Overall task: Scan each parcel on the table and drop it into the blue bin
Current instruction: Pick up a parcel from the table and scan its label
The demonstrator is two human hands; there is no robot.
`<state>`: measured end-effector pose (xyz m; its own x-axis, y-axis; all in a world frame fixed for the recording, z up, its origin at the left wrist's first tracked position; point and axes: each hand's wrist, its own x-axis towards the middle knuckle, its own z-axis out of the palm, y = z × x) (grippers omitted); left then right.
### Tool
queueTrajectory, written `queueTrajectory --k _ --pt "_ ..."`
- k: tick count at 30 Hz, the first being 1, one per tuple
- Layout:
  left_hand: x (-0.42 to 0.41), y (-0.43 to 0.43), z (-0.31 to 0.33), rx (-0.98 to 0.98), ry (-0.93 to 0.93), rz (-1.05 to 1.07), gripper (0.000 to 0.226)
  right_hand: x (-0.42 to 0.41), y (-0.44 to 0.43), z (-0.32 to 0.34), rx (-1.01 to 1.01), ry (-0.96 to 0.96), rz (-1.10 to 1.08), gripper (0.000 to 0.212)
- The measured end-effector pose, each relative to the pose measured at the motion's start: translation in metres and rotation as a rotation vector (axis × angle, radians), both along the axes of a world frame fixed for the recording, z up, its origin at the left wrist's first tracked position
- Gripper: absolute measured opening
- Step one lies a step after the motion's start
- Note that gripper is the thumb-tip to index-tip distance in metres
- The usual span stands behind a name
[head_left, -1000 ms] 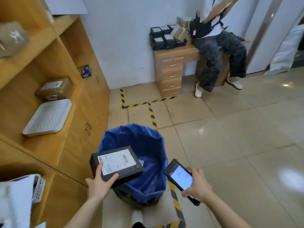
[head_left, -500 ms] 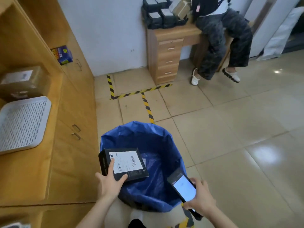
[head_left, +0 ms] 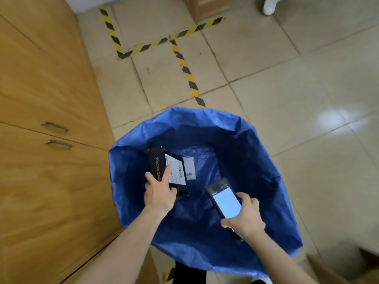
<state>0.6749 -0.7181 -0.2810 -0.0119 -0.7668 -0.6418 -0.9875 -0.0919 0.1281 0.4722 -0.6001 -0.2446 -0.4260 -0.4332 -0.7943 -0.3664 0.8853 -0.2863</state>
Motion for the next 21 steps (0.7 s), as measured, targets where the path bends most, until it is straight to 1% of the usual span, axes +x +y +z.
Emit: queueTrajectory --k 4,10,15,21 --pt "0.004 -0.018 -0.07 0.099 -0.048 0.012 0.074 0.003 -0.006 -0.077 0.088 -0.015 0.014 0.099" --pt "0.028 -0.038 -0.171 0.159 -0.07 -0.005 0.072 0.018 -0.012 -0.173 0.13 -0.038 0.064 0.097" --pt "0.041 -0.04 -0.239 0.133 0.013 0.0 0.074 0.031 -0.022 -0.238 0.15 -0.061 0.1 0.098" --pt "0.043 -0.036 -0.294 0.091 0.047 -0.041 0.076 0.042 -0.03 -0.292 0.123 -0.047 0.1 0.099"
